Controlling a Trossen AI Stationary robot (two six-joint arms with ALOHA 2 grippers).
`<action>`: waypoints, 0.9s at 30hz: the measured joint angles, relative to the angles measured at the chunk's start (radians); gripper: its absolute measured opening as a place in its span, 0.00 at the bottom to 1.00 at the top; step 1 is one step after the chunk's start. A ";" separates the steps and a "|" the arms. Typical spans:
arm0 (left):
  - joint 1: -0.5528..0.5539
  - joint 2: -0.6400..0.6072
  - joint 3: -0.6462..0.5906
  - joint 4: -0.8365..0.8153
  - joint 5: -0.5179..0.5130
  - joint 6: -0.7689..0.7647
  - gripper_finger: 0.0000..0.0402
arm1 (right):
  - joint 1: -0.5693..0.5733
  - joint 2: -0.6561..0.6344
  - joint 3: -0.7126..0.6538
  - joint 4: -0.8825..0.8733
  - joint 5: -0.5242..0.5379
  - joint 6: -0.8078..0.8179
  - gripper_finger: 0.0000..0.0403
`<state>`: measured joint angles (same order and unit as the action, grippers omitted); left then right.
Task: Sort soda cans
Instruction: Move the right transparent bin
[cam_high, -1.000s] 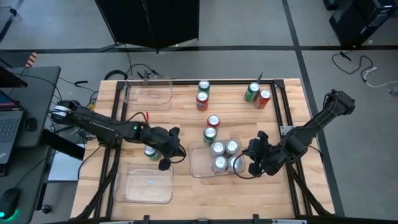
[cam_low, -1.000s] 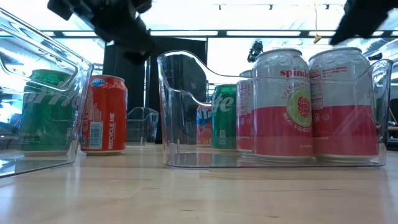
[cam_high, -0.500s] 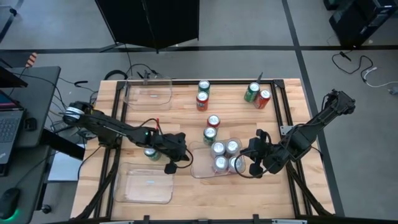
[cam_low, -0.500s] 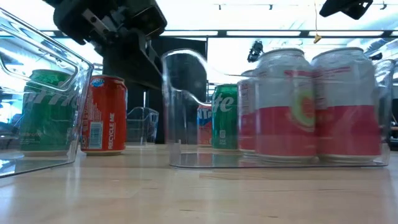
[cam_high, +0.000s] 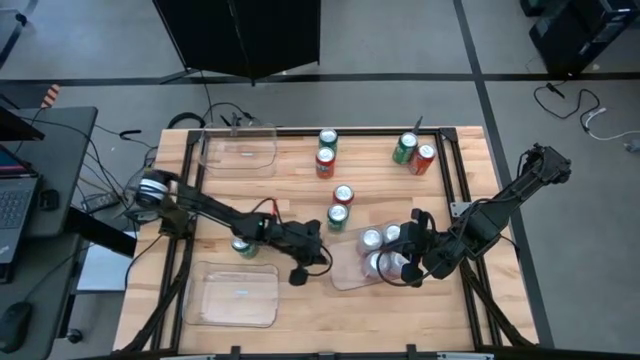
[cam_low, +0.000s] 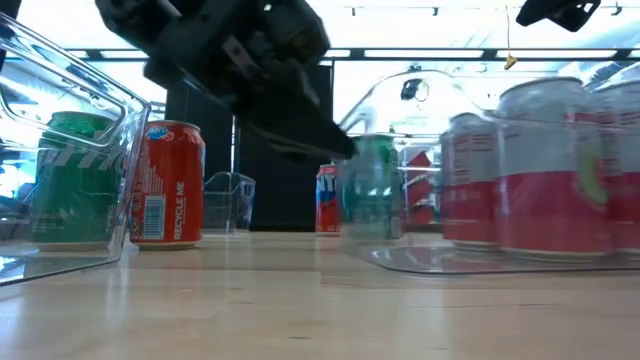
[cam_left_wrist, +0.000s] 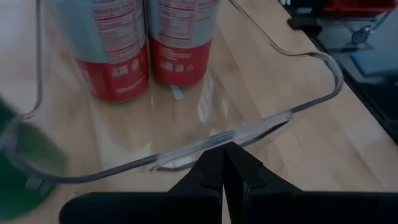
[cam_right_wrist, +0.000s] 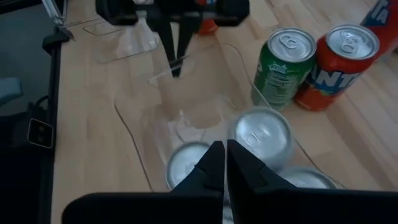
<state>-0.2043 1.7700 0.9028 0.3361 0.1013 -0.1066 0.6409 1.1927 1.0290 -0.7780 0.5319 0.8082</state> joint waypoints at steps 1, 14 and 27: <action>0.001 0.024 0.012 0.021 0.000 0.000 0.01 | 0.000 0.000 0.000 0.002 -0.002 0.000 0.01; 0.009 0.276 0.203 0.271 0.054 0.001 0.00 | -0.006 0.005 0.001 0.131 -0.048 -0.069 0.01; 0.011 0.270 0.325 0.204 0.280 0.017 0.00 | 0.005 0.099 0.001 0.170 -0.250 -0.062 0.01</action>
<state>-0.1936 2.0405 1.2274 0.5405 0.3817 -0.0897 0.6462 1.2916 1.0298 -0.6079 0.2821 0.7459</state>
